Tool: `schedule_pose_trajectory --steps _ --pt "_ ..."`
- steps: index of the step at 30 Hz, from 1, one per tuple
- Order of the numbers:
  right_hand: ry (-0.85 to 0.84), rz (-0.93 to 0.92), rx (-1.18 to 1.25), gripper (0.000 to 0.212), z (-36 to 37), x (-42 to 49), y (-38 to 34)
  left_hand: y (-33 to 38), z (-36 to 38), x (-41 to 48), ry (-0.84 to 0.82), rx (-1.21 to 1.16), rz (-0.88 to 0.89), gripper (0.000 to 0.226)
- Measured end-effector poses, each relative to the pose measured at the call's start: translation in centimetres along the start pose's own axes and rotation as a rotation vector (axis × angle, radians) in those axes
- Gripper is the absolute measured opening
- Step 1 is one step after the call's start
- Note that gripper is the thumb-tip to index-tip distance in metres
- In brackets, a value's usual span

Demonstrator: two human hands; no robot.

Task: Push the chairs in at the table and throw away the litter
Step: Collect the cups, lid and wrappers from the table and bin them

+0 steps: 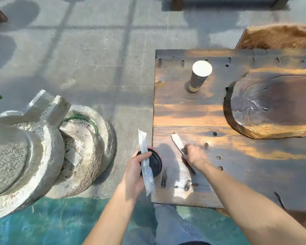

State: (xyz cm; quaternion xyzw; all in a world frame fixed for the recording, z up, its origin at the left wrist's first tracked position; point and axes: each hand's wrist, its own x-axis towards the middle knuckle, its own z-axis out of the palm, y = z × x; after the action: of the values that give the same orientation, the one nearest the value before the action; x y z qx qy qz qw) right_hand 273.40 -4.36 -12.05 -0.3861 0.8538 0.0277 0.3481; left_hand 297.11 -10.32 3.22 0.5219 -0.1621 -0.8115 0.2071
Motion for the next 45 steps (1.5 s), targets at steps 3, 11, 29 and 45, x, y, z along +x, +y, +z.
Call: schedule_pose_trajectory --steps 3,11,29,45 --pt "-0.001 0.044 0.449 0.019 -1.9 -2.2 -1.8 1.5 0.9 1.5 -0.002 0.12 -0.027 0.025" --pt "-0.077 -0.211 1.31 0.012 -8.4 -9.7 -9.2 4.7 4.2 6.0 -0.146 0.165 -0.067 0.032" --pt "0.477 0.101 1.239 0.013 -8.8 -9.1 -22.3 15.8 4.8 12.5 -0.37 0.432 -0.308 0.022" --pt "0.617 0.413 1.393 0.035 -14.2 2.2 -18.6 24.8 9.3 19.3 -0.358 0.547 -0.245 0.039"
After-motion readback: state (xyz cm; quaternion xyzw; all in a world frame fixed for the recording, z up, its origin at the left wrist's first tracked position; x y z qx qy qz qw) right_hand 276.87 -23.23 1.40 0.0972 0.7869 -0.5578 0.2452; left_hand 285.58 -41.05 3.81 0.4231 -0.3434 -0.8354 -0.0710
